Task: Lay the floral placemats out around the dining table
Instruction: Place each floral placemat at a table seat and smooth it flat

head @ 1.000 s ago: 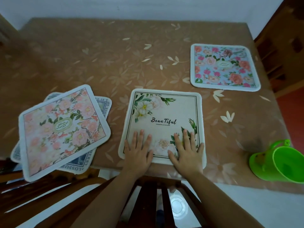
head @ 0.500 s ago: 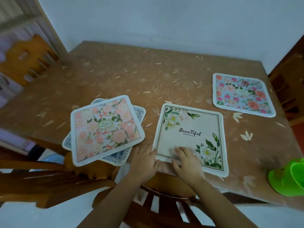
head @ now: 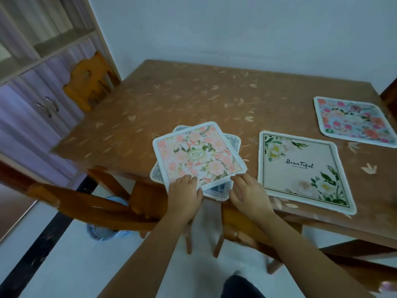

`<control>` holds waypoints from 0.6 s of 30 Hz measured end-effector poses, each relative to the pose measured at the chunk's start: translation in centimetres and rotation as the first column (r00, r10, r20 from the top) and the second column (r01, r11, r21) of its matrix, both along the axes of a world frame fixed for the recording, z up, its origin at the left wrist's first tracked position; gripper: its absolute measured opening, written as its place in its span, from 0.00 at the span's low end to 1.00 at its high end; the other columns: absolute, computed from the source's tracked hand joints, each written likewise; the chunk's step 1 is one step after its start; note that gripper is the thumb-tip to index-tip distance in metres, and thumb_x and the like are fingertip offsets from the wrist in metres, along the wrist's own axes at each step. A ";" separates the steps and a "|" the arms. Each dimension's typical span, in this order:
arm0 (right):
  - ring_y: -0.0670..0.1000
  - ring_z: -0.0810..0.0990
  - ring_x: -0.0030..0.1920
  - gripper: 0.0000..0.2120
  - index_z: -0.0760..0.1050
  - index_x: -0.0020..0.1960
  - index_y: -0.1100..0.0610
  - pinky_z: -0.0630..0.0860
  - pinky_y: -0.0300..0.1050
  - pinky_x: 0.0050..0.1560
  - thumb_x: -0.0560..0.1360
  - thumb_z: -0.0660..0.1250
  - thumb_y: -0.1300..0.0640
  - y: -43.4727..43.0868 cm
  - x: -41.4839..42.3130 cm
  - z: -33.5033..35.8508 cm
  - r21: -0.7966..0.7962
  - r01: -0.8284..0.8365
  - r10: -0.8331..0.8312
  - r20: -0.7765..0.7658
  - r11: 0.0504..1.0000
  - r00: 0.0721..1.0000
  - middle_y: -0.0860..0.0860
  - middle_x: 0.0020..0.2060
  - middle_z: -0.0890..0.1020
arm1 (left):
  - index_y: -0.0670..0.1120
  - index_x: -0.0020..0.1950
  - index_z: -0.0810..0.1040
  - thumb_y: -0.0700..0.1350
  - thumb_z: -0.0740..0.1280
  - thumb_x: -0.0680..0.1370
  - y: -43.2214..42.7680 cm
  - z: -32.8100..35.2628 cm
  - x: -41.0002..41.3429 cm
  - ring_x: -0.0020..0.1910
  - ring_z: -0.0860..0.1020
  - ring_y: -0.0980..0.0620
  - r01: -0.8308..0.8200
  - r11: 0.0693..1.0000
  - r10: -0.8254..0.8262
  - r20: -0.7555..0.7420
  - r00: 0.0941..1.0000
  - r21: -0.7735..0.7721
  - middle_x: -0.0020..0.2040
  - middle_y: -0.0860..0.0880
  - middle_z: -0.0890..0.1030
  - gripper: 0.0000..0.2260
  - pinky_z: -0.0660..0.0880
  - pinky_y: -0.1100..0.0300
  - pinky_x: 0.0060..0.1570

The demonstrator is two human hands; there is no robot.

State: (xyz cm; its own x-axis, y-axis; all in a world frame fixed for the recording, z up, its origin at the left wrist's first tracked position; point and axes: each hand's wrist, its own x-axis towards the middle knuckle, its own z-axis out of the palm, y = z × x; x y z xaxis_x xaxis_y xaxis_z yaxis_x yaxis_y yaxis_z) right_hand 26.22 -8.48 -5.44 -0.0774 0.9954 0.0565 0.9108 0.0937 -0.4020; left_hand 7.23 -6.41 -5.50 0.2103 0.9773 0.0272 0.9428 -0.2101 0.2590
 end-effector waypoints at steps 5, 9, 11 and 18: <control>0.55 0.71 0.60 0.19 0.68 0.64 0.55 0.70 0.52 0.59 0.74 0.62 0.50 1.7 -2.5 -0.6 -0.029 -0.031 0.031 -0.001 0.999 1.000 0.53 0.61 0.74 | 0.44 0.63 0.69 0.49 0.58 0.78 1.7 -1.4 -1.7 0.58 0.71 0.47 0.042 0.999 -0.043 -0.026 0.999 -0.030 0.60 0.46 0.74 0.16 0.66 0.53 0.57; 0.53 0.71 0.61 0.20 0.68 0.64 0.54 0.69 0.50 0.59 0.75 0.61 0.50 4.3 -3.7 -2.0 -0.068 -0.081 0.081 -0.010 0.994 0.997 0.51 0.61 0.73 | 0.44 0.62 0.70 0.49 0.58 0.77 3.6 -3.1 -2.8 0.57 0.71 0.47 0.043 0.997 -0.044 -0.014 0.999 -0.064 0.59 0.46 0.74 0.15 0.67 0.53 0.56; 0.53 0.70 0.61 0.19 0.68 0.64 0.53 0.69 0.49 0.59 0.75 0.61 0.50 5.6 -4.1 -3.0 -0.096 -0.127 0.128 -0.004 0.987 0.992 0.51 0.62 0.73 | 0.44 0.61 0.70 0.49 0.58 0.77 4.5 -4.1 -3.0 0.57 0.70 0.48 0.054 0.995 -0.056 -0.020 0.998 -0.084 0.59 0.46 0.74 0.15 0.67 0.54 0.57; 0.53 0.66 0.65 0.22 0.67 0.65 0.53 0.65 0.49 0.64 0.73 0.63 0.48 8.2 -4.3 -6.5 -0.218 -0.221 0.223 -0.016 0.951 0.975 0.51 0.64 0.70 | 0.46 0.61 0.67 0.58 0.64 0.72 6.1 -7.2 -3.4 0.64 0.63 0.46 0.167 0.961 -0.196 -0.119 0.973 -0.221 0.61 0.46 0.68 0.23 0.60 0.52 0.63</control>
